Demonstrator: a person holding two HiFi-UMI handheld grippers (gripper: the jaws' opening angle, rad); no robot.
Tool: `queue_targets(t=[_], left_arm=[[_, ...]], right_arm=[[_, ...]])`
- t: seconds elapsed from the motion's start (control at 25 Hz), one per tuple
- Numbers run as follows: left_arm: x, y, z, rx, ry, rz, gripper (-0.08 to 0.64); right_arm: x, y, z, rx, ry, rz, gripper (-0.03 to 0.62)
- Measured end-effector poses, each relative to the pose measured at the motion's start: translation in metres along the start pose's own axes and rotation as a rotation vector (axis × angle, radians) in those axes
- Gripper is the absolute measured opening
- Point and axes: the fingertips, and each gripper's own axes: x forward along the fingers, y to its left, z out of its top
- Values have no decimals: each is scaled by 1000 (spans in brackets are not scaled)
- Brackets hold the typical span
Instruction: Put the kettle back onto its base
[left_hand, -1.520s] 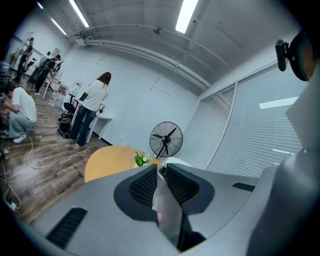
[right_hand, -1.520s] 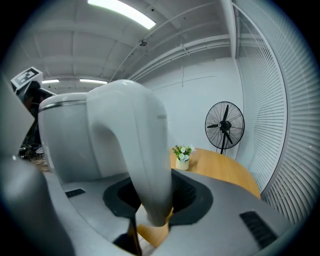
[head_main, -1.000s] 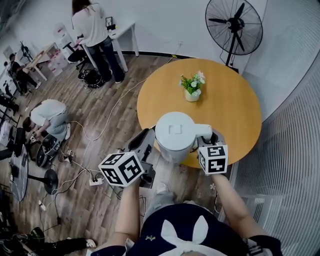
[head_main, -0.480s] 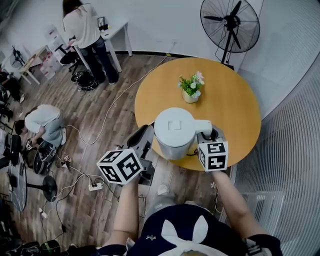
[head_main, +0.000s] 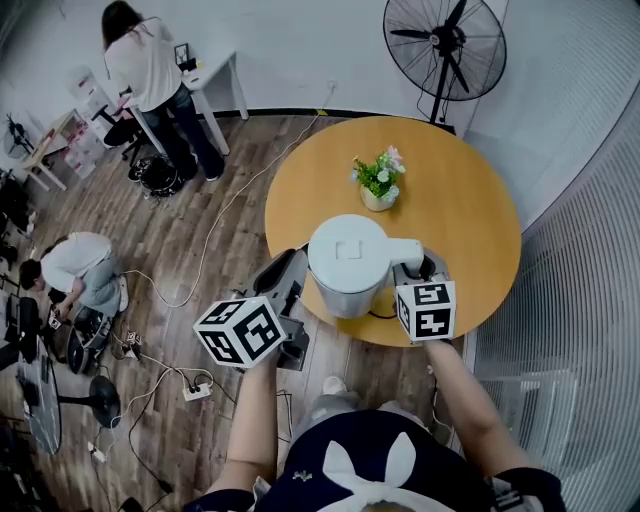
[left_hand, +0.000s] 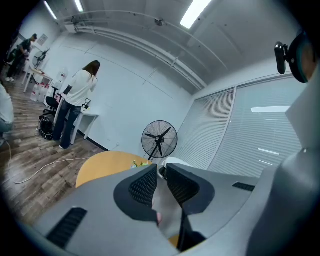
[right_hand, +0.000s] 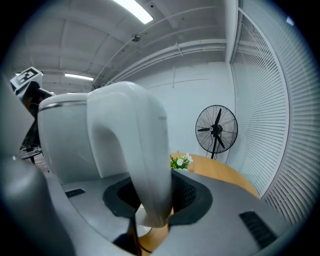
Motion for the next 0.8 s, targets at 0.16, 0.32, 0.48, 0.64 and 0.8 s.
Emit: queue_targets(t=[0.16, 0.32, 0.48, 0.64, 0.8], left_arm=[[9, 9, 3, -4, 19, -33, 78], [17, 16, 4, -8, 50, -64, 80], [24, 22, 2, -14, 63, -80, 78], [35, 29, -2, -30, 79, -76, 78], [47, 33, 0, -31, 88, -75, 78]], right_arm=[[7, -1, 1, 12, 5, -35, 126], [10, -2, 1, 18, 13, -62, 126], [15, -4, -3, 20, 23, -73, 126], [24, -6, -9, 21, 50, -65, 126], [36, -10, -12, 18, 75, -45, 126]])
